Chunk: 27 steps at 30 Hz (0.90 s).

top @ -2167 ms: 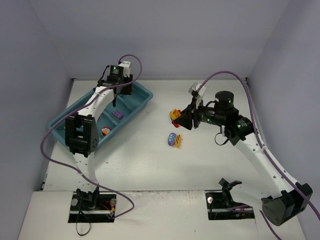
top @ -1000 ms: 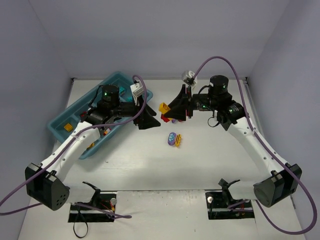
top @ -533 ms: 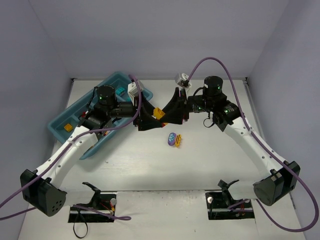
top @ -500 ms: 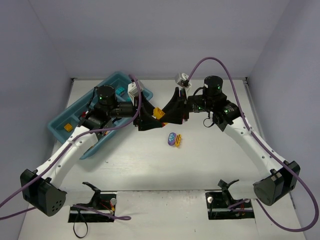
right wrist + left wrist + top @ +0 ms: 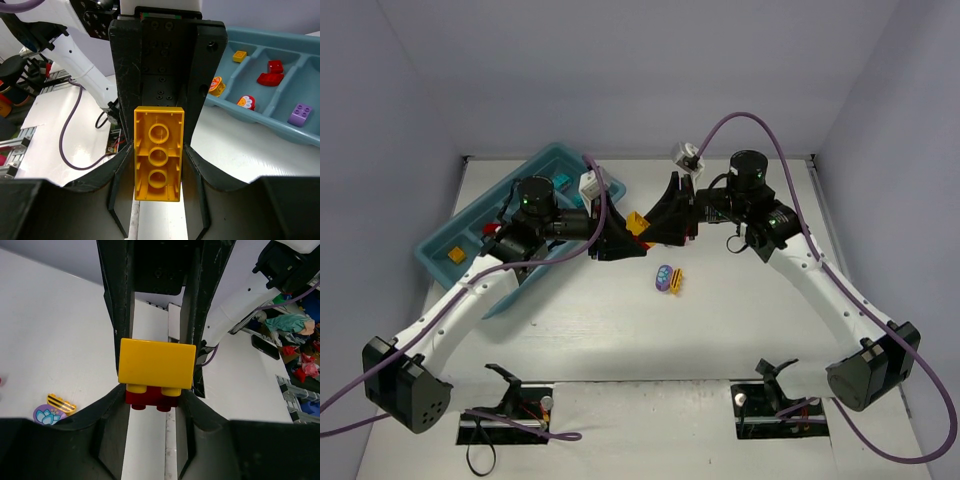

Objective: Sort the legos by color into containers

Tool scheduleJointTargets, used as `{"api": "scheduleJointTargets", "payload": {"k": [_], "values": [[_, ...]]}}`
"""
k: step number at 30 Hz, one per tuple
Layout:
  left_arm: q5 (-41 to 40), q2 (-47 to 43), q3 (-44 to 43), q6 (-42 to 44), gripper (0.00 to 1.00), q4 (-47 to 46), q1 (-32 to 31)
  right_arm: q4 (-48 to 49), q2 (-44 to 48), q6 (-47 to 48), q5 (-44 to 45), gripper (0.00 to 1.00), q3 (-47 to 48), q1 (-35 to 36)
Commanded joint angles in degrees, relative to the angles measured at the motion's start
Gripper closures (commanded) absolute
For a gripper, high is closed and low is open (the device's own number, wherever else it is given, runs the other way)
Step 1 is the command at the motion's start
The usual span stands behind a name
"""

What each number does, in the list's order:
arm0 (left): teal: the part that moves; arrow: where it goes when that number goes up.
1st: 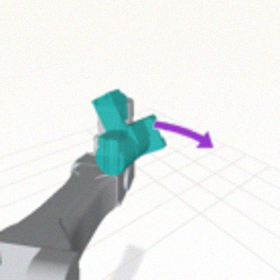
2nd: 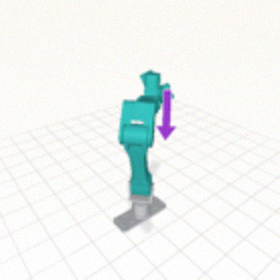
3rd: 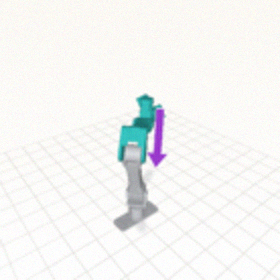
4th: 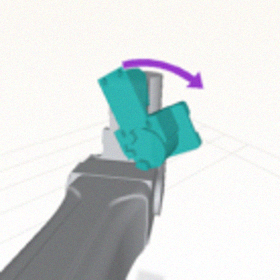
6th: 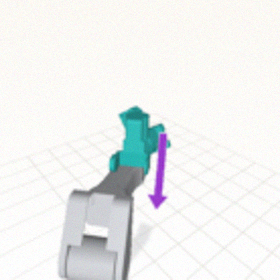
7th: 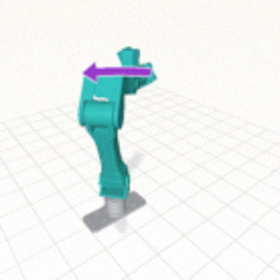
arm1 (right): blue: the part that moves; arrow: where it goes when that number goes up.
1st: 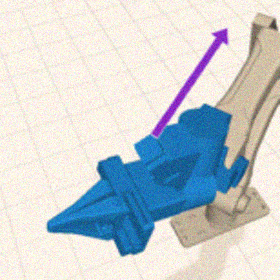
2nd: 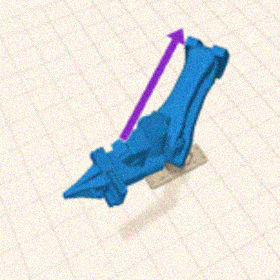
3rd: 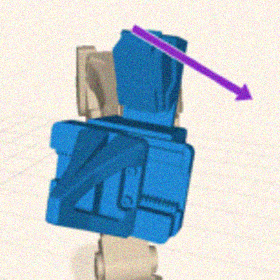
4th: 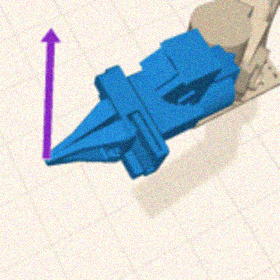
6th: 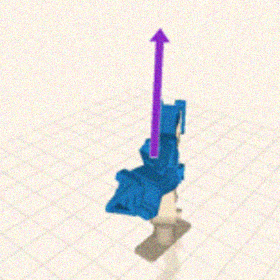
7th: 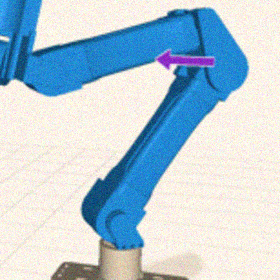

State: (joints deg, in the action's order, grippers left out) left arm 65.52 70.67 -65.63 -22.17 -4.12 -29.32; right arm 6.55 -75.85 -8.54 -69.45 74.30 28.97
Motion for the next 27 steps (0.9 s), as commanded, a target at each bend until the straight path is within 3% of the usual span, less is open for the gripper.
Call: {"api": "scheduleJointTargets", "payload": {"k": [1,20,22,25,26,27], "values": [[-0.30,-2.82,0.14,-0.24,1.00,-5.98,-0.47,5.76,2.55,-0.52,-1.83,1.00,1.37,0.47],[-6.79,-6.51,6.65,3.45,1.00,1.91,2.68,4.36,5.98,1.15,1.68,1.00,-2.32,-0.85],[-13.02,-7.30,6.48,4.33,1.00,7.52,4.70,3.30,6.51,2.20,4.30,1.00,-2.76,-0.93],[-26.36,-7.48,5.17,2.40,1.00,14.38,13.99,1.28,7.73,3.96,8.52,1.00,-3.90,-1.02],[-31.97,-7.22,4.55,1.62,1.00,18.93,15.33,0.67,8.09,4.14,9.50,1.00,-4.34,-1.02],[-44.38,-6.96,3.76,1.09,1.00,21.15,16.22,0.49,8.35,4.23,10.29,1.00,-4.78,-1.02]]}}
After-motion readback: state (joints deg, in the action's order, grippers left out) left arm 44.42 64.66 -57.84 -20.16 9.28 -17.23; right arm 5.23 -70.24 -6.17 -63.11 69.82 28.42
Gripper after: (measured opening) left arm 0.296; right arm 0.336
